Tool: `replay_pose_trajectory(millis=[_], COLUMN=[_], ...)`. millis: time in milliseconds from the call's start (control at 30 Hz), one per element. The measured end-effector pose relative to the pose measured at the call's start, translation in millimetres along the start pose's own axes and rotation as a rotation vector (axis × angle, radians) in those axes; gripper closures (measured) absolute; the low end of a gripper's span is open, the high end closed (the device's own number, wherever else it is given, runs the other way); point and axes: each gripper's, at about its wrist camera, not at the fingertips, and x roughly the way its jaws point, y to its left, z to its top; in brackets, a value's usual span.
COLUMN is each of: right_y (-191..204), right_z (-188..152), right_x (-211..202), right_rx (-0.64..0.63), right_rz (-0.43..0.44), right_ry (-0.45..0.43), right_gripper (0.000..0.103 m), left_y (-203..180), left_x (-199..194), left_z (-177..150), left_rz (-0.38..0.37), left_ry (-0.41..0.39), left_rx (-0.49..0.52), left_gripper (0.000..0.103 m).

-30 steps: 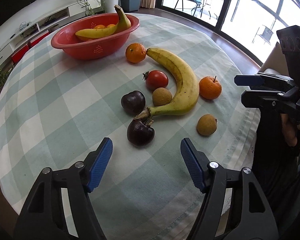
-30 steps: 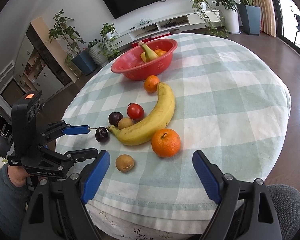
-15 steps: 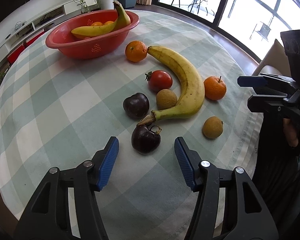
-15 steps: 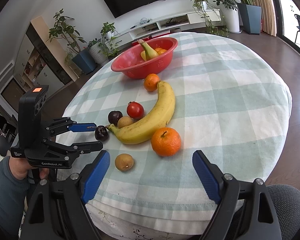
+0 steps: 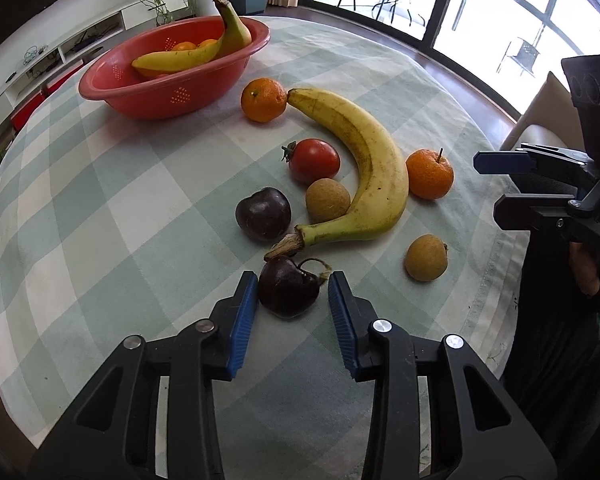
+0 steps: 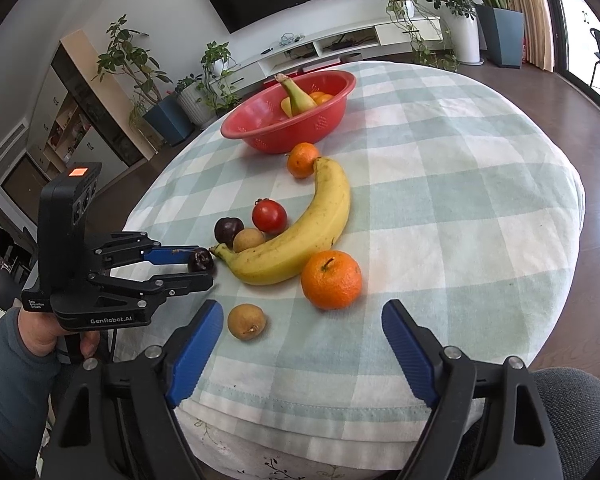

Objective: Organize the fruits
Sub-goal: 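Close the left gripper on the dark plum, then move the right gripper to the mandarin orange and close on it while the left holds the plum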

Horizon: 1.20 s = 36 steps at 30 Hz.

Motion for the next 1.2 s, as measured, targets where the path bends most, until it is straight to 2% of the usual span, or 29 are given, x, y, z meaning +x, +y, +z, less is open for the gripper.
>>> replay_pose_trajectory(millis=[900, 1100, 1200], right_y=[-3, -4, -5], right_z=[1, 9, 15], right_x=[5, 9, 17], right_rx=[0.011, 0.000, -0.016], right_rz=[-0.011, -0.042, -0.063], right_ry=[0.009, 0.021, 0.053], right_gripper=[0.020, 0.020, 0.023], left_y=[1, 2, 3], left_x=[5, 2, -3], left_z=[1, -3, -7], left_rz=[0.004, -0.004, -0.013], left_ry=[-0.017, -0.030, -0.043], left_rx=[-0.019, -0.036, -0.051], left_gripper=[0.075, 0.075, 0.075])
